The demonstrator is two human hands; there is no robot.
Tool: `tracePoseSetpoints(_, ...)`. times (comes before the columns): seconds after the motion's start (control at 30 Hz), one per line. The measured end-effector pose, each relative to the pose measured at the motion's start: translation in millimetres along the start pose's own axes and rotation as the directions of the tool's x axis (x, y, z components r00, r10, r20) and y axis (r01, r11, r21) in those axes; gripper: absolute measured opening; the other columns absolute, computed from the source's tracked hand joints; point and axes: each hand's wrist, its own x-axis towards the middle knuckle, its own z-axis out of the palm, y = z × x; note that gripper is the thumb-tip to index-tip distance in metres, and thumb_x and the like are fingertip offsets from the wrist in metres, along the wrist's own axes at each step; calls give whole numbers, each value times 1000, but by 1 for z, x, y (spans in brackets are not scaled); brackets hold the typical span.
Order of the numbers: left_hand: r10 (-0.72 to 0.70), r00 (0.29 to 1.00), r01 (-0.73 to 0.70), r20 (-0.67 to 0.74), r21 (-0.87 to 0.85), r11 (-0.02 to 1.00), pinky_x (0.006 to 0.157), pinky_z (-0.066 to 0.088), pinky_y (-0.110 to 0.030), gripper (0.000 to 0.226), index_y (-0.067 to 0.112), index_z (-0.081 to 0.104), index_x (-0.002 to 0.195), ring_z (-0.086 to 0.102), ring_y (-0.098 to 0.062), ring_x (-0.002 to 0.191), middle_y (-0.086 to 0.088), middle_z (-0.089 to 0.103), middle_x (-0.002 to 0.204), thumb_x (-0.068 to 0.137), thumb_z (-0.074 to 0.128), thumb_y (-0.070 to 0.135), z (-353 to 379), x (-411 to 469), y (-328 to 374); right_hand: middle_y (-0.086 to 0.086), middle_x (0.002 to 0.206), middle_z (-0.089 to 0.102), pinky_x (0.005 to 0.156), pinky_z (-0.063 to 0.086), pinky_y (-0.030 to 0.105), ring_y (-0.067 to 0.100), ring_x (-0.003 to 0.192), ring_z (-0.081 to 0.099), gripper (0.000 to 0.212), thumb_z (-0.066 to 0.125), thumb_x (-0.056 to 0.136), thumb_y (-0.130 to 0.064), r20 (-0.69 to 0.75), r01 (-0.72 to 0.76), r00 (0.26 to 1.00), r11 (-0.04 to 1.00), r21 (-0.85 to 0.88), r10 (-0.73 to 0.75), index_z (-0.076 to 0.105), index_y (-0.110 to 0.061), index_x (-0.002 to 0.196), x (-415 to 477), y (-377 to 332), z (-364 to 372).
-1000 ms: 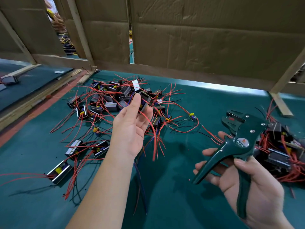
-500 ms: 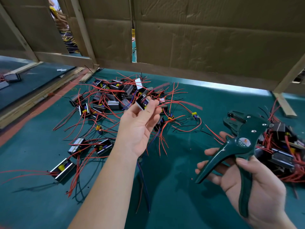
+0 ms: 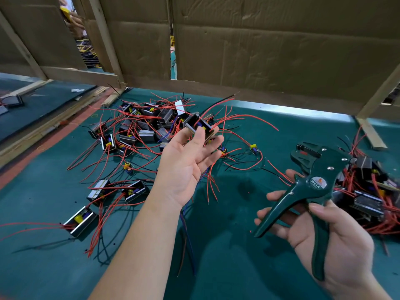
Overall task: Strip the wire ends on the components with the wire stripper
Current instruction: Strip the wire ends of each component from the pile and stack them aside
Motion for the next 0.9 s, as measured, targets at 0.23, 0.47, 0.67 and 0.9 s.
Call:
tracePoseSetpoints(0.23,204,977,-184,-63,232,955,52,54,-23,35,20,44,99,71,-17,61,-4,73,73,75,70,21,3,1,-14,29,90,63,65,54,58,50,74,62,94,87,39,-33,-6,-2,1000,1000,-2,2,57,-10,125,0,-1,2)
tracePoseSetpoints(0.47,219,908,-377,358,925,50,88,46,-33,18,7,71,101,64,-27,94,-15,66,117,91,64,21,-16,7,-35,27,91,63,69,54,59,50,76,62,92,86,42,-34,-7,-1,1000,1000,-5,1,57,-11,126,-1,0,1)
tracePoseSetpoints(0.67,573,747,-284,338,941,-185,92,33,-28,22,15,72,104,55,-24,108,-7,65,119,89,57,19,-32,14,6,28,90,64,69,53,62,51,75,62,103,87,41,-33,-14,15,1000,1000,19,-15,50,-5,133,0,-2,-3)
tracePoseSetpoints(0.9,486,738,582,-469,806,-105,105,29,-48,47,27,48,134,36,-37,129,-12,41,144,88,58,28,-100,12,47,29,88,63,66,53,62,52,72,62,108,89,36,-31,0,4,1000,999,40,-4,50,-4,133,-1,-4,-1)
